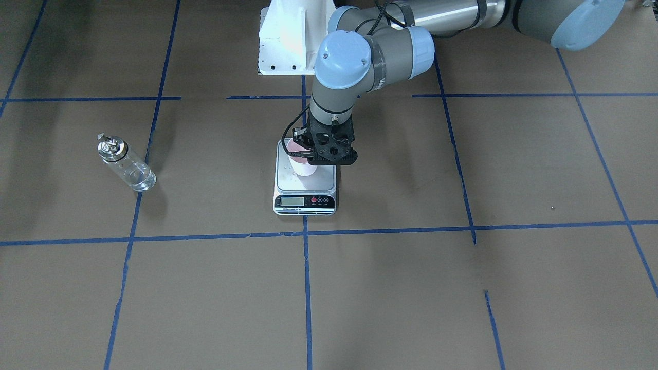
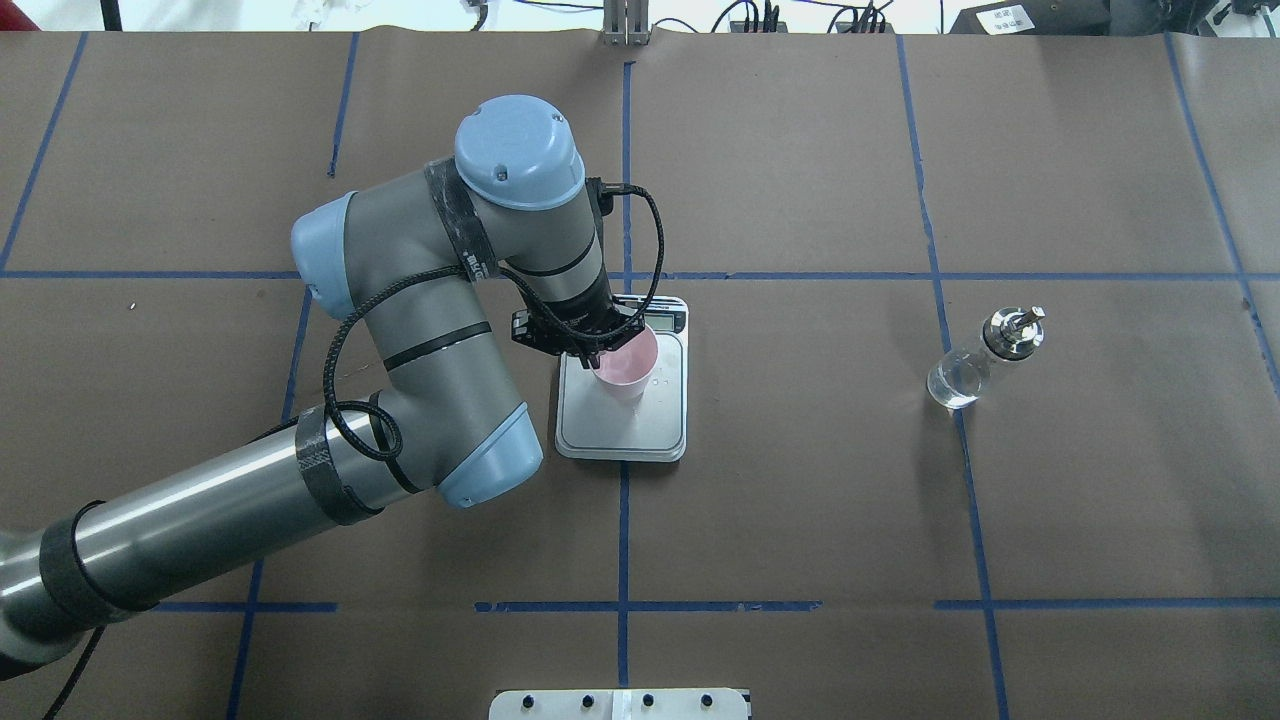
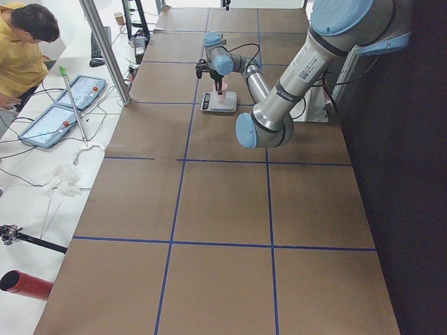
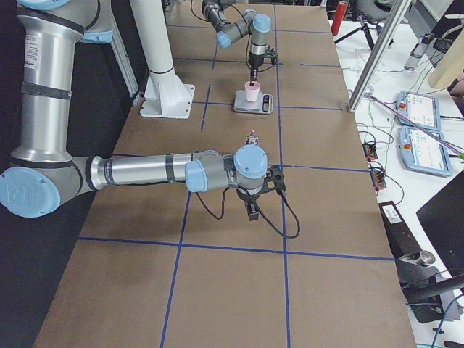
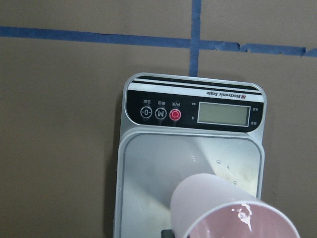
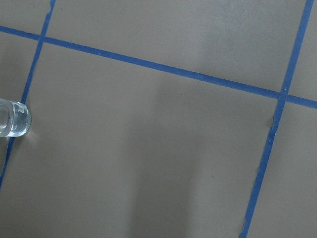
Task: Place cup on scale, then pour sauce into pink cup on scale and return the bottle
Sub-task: 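Release the cup and lift the left gripper while the right approaches the bottle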
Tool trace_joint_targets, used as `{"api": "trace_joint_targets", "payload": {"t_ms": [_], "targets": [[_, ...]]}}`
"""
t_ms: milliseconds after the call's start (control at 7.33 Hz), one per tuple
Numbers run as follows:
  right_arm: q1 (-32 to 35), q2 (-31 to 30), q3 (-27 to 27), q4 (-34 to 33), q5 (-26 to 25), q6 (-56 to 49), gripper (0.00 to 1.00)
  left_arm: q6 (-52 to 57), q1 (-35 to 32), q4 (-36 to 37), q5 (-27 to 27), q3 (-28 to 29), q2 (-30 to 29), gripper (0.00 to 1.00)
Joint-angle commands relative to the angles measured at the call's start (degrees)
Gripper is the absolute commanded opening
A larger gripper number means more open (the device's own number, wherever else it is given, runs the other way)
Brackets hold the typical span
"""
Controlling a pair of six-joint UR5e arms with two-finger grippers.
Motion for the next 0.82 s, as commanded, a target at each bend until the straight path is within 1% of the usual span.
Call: {"api": "trace_joint_targets", "payload": {"t_ms": [0,136,273,409,545,682], "targets": [[-0.1,0.0,0.0,0.0,0.0,0.0,1.00,0.1,0.0,-0.1,0.0,-0.1,0.5,0.03],[-0.1,0.0,0.0,0.0,0.0,0.0,1.00,0.1,0.0,-0.2,0.0,0.0,0.6,0.35],[-0.1,0.0,0.0,0.0,0.0,0.0,1.00,0.0,0.0,-2.6,0.0,0.0,1.6,0.55],[-0.1,0.0,0.0,0.1,0.0,-0.1,1.00,0.0,-0.1,-3.1,-0.1,-0.3,1.7,0.67],[-0.4,0.0,0.0,0.4,0.0,-0.1,1.00,0.1,-0.1,-3.0,-0.1,-1.1,1.7,0.68],[-1.8,0.0,0.0,2.3,0.0,1.3,1.00,0.2,-0.6,-2.8,0.0,-3.5,2.1,0.68]]}}
